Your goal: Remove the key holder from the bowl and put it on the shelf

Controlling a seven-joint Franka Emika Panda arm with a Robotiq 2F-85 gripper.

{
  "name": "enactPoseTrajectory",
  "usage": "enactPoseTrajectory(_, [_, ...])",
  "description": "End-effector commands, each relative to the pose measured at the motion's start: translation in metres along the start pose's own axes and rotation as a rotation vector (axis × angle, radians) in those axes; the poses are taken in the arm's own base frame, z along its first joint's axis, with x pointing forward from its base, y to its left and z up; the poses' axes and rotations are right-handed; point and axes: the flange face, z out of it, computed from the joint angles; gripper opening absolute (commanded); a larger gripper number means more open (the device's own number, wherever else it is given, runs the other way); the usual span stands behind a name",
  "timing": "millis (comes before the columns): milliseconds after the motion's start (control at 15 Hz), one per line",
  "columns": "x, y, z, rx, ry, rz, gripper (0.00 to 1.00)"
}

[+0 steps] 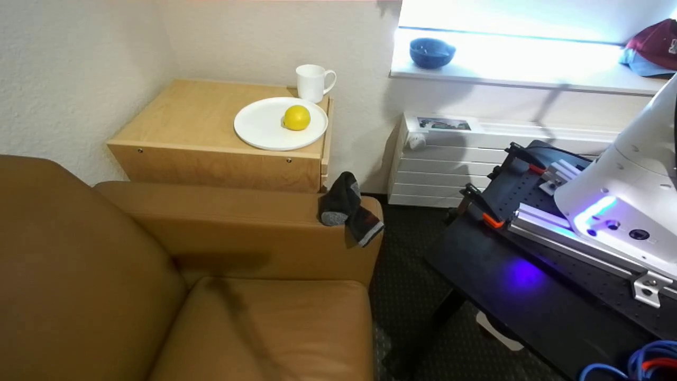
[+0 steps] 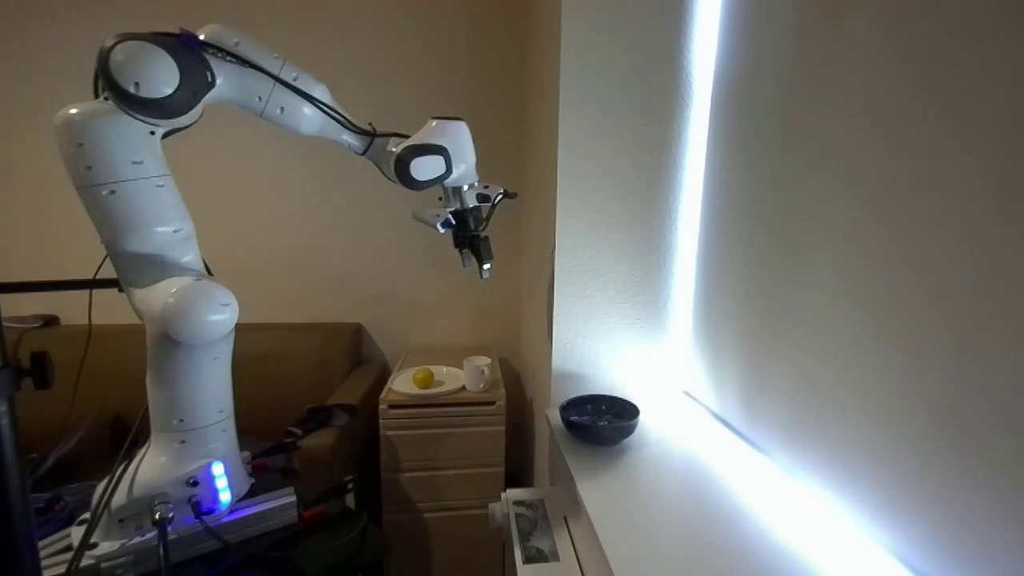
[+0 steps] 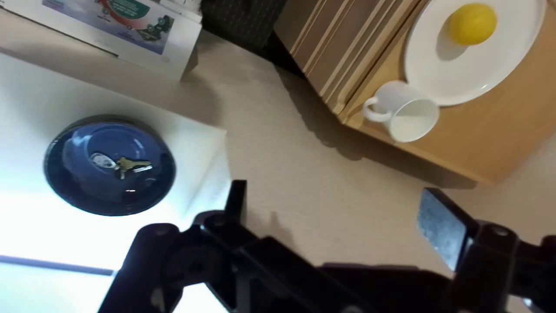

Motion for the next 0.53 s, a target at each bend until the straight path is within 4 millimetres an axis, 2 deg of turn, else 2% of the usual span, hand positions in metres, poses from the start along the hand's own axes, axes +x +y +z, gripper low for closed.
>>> enactPoseTrajectory(0, [0.051,0.071,0.030,-0.063,0.022,0.189,1.00])
enactPoseTrajectory(67, [0.062,0.089,0.038,-0.081,-0.018,0.238,1.00])
enactPoseTrajectory(133, [0.065,0.095,0.031,-0.075,-0.044,0.290,1.00])
enactPoseTrajectory(200, [0.043,0.082,0.027,-0.070,-0.004,0.209,1.00])
enactPoseTrajectory(267, [0.051,0.093,0.032,-0.082,-0.020,0.245,1.00])
enactPoseTrajectory(400, [0.061,0.098,0.035,-0.091,-0.028,0.269,1.00])
enactPoseTrajectory(467, [0.068,0.097,0.051,-0.134,0.013,0.280,1.00])
